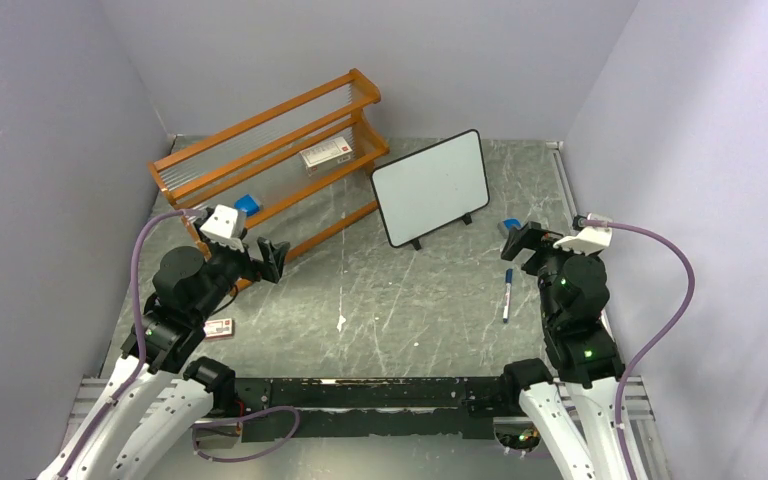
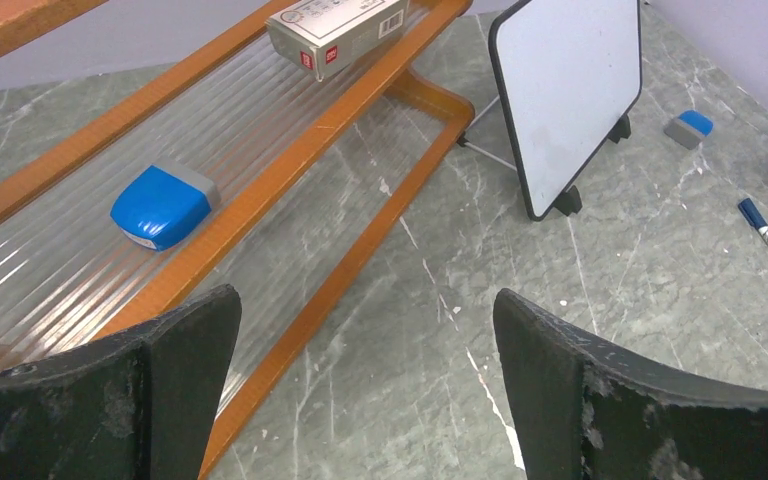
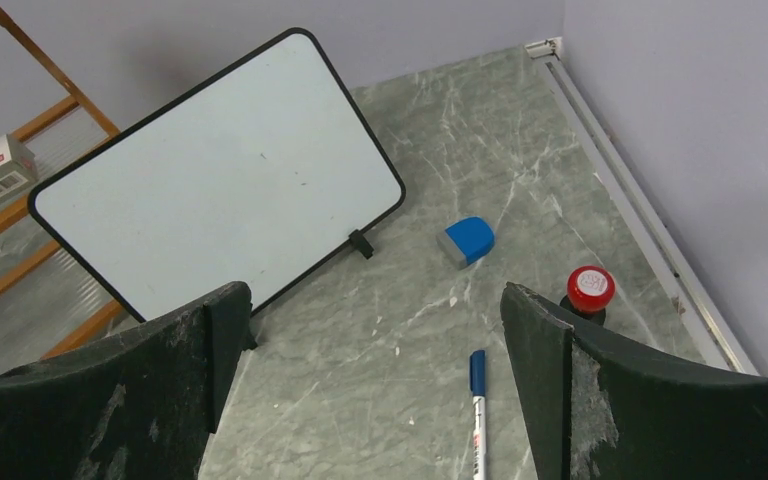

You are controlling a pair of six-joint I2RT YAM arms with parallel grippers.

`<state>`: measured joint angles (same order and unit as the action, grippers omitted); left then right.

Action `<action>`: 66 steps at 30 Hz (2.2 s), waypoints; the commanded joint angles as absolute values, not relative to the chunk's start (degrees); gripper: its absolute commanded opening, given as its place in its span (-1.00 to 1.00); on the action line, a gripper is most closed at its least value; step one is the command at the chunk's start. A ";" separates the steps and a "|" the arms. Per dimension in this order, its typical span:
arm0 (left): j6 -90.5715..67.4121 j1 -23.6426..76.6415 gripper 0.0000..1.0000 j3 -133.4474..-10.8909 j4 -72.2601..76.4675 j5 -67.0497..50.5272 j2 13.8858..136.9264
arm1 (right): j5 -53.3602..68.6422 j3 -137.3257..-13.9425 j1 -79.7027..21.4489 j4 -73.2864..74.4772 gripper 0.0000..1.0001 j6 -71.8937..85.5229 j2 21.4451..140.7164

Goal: Write a sentence on the whiteboard
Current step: Move the distractor to the center of the board.

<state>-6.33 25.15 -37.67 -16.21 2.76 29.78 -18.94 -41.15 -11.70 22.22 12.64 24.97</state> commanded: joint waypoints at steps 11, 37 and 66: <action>-5.80 24.35 1.00 -38.32 -15.31 -1.78 30.62 | -17.59 -39.92 -12.03 21.15 1.00 11.52 22.99; -15.65 31.28 1.00 -44.84 -10.47 -4.43 70.30 | -17.08 -37.91 -12.04 20.15 1.00 11.51 17.95; -14.60 25.25 1.00 -63.01 -1.25 9.55 106.86 | -17.71 -36.62 -12.00 19.07 1.00 10.66 15.84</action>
<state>-18.31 28.91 -58.37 -4.12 6.26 103.81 -17.76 -37.15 -11.70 20.40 11.53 15.55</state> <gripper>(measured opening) 0.996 0.997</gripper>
